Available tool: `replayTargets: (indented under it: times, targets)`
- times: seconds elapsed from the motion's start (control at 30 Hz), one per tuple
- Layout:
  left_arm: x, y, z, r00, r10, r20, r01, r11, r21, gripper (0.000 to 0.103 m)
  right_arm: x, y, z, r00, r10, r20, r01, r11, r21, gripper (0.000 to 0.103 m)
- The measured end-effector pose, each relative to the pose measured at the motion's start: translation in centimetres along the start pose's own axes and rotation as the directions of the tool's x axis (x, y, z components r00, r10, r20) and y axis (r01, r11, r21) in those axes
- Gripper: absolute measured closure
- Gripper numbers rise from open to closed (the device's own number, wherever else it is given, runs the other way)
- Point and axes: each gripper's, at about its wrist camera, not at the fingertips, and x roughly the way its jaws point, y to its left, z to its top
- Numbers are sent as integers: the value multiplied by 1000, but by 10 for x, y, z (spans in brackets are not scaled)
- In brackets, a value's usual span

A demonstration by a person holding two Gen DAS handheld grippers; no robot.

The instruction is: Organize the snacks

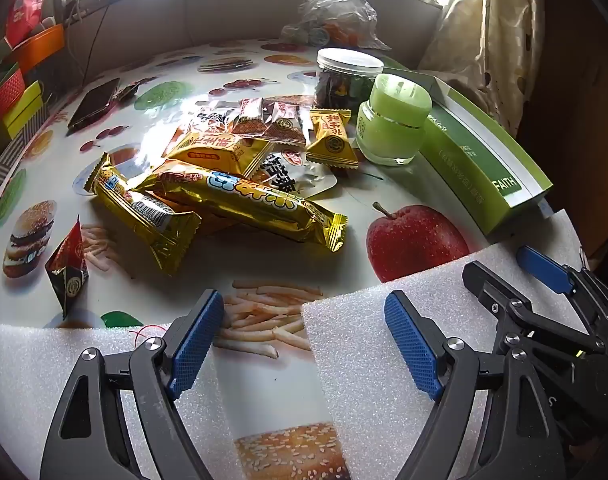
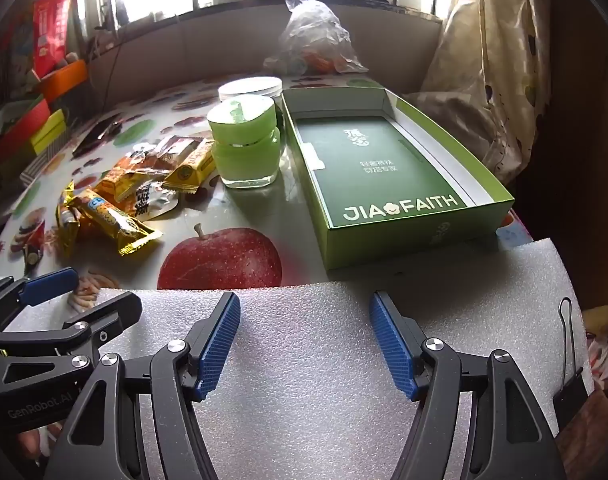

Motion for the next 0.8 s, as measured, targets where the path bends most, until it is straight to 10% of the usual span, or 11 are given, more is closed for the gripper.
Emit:
replayTargets:
  times: [0.8]
  targets:
    - [-4, 1, 1, 1000, -2, 12, 2, 1000, 0, 20, -2, -1, -1, 1000, -1, 20, 1, 1000, 2, 36]
